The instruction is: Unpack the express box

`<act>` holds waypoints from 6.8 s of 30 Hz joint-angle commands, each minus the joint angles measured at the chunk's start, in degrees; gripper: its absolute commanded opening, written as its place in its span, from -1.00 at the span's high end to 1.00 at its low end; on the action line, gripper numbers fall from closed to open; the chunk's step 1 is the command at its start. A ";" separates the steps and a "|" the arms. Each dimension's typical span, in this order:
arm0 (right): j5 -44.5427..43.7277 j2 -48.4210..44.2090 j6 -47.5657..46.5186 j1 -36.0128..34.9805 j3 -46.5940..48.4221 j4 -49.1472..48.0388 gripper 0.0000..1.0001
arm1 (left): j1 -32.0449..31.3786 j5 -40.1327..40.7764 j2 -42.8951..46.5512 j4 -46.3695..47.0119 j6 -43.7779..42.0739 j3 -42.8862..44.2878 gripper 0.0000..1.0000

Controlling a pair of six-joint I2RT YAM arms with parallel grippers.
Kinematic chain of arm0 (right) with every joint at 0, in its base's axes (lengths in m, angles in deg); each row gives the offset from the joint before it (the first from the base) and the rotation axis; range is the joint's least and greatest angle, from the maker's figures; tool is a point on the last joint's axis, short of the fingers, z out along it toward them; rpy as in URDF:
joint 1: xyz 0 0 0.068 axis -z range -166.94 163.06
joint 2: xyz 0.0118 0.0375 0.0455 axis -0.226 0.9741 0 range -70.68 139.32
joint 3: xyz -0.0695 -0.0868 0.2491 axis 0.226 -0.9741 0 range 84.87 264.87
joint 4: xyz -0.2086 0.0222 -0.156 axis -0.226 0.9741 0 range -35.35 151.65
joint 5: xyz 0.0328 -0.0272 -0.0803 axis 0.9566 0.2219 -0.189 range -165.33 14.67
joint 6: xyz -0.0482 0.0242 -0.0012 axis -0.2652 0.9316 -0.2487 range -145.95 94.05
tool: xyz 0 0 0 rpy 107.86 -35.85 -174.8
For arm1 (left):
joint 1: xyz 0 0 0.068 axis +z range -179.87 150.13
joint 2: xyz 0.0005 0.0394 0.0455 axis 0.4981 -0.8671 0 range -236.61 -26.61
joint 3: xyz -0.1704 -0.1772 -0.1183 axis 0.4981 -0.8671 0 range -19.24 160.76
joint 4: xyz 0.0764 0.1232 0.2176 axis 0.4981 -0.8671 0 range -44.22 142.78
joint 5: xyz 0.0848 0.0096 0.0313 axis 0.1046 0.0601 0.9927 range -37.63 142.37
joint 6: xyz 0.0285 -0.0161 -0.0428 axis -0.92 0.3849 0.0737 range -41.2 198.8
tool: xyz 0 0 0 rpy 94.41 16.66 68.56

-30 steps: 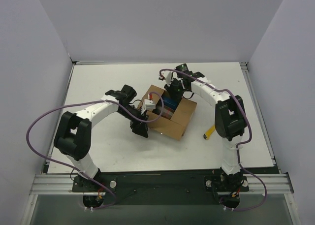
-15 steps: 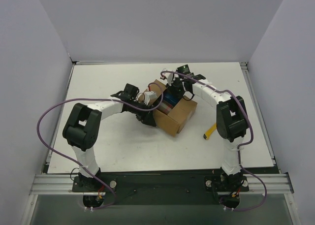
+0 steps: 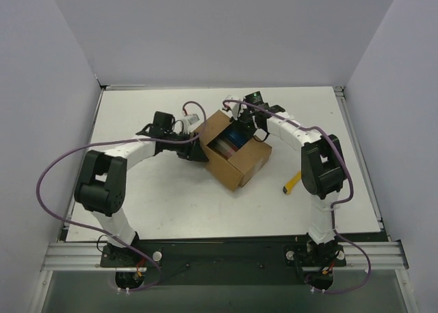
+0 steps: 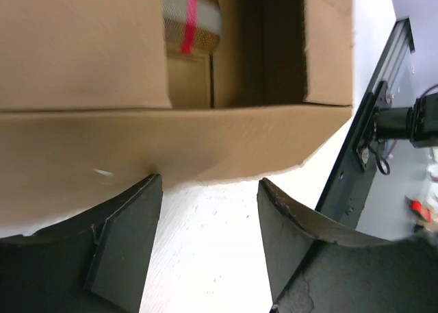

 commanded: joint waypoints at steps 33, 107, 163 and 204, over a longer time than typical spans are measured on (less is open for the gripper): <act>-4.32 -22.31 24.25 5.63 -6.85 9.59 -0.42 | -22.10 64.79 -2.75 -15.86 -29.54 21.81 -0.95; 2.98 -25.84 14.50 -2.80 -21.80 10.03 -0.36 | -1.27 36.94 -6.63 -32.21 -20.31 39.21 -0.20; -10.19 -17.04 2.01 -9.04 -18.45 5.40 0.00 | -8.31 27.97 -14.62 -31.95 -13.02 34.64 0.29; 16.93 -6.40 2.56 -7.37 -10.64 18.09 0.37 | -8.31 23.31 -14.00 -31.33 -12.75 32.62 0.29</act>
